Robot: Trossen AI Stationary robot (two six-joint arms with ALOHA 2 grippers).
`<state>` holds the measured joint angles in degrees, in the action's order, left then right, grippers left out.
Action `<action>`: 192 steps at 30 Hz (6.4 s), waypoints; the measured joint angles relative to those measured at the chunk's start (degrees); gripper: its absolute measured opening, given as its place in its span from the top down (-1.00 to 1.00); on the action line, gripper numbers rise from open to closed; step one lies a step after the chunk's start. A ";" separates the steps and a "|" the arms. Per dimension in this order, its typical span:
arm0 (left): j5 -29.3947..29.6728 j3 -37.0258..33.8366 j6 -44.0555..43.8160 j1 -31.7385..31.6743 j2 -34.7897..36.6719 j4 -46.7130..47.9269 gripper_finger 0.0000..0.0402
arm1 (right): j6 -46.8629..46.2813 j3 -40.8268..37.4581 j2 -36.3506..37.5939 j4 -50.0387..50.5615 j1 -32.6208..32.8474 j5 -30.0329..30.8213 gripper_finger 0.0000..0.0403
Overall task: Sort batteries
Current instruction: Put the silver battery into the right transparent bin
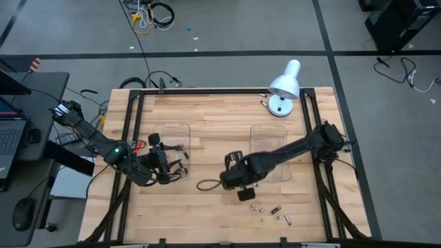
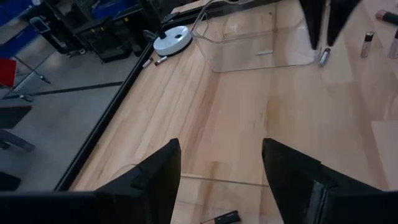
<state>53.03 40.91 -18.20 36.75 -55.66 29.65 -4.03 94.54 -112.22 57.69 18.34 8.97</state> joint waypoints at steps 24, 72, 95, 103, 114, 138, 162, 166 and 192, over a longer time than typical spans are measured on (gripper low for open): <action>1.89 0.00 1.64 -0.02 -6.47 -0.14 -0.11 | -25.15 -1.36 -1.12 8.56 16.54 -0.02 0.76; 3.85 0.00 1.72 -0.94 -6.58 -6.08 -0.11 | -47.52 -0.76 -4.74 8.96 24.92 1.57 0.42; 4.22 0.00 6.60 -3.04 -6.58 -8.44 -0.11 | -50.25 -1.48 -4.81 8.43 24.14 0.21 0.42; 4.18 0.00 6.60 -3.02 -6.58 -8.37 -0.11 | -50.23 -3.92 -4.90 6.50 24.05 -1.11 0.42; 4.14 0.00 6.21 -3.02 -6.58 -8.35 -0.11 | -50.00 -4.11 -4.90 6.04 23.68 -1.55 0.42; 4.14 0.00 6.19 -3.02 -6.58 -7.91 -0.11 | -52.27 -4.75 -4.88 3.78 23.64 -3.07 0.42; 4.11 0.00 5.97 -3.02 -6.59 -7.69 -0.11 | -52.83 -8.72 -4.88 -0.67 23.04 -4.24 0.42; 4.11 0.00 5.97 -3.01 -6.58 -7.69 -0.11 | -52.65 -8.72 -4.88 -0.65 22.98 -4.22 0.43; 4.11 0.00 5.97 -3.00 -6.60 -7.69 -0.11 | -52.78 -7.51 -4.83 4.40 22.37 -5.05 0.76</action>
<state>57.14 40.91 -12.23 33.76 -62.26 21.96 -56.82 87.03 -117.05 62.09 40.71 3.93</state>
